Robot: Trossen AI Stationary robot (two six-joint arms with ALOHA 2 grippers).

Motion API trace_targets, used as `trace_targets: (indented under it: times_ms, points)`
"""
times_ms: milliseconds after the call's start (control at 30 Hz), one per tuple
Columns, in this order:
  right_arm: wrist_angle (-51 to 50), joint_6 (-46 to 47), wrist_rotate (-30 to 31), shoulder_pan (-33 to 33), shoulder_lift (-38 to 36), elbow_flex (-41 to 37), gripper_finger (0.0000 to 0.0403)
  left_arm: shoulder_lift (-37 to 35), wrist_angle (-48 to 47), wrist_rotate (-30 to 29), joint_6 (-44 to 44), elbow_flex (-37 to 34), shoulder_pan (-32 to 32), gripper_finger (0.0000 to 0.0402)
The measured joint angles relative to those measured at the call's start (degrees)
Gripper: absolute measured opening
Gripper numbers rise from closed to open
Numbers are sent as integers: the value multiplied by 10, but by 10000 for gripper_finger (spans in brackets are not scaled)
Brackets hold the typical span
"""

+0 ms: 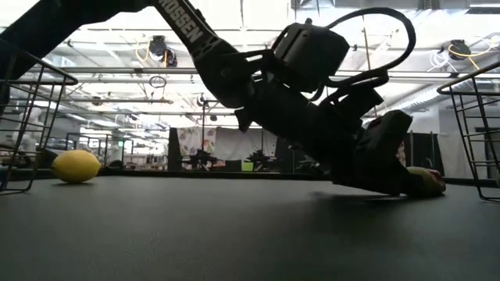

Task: Sort produce into baskets
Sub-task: Put the chili pepper into the left gold wire basket

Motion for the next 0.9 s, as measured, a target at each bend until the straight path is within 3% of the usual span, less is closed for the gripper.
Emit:
trace_targets:
  times_ms: [533,767,900]
  points:
    - [0,-2,0,0,0,0,356,0,0,-6,19,0,1,27]
    - [0,-2,-1,0,0,0,356,-20,-30,12,28,-2,0,23]
    - [0,-2,-2,0,0,0,356,-55,-94,14,30,-3,-1,27]
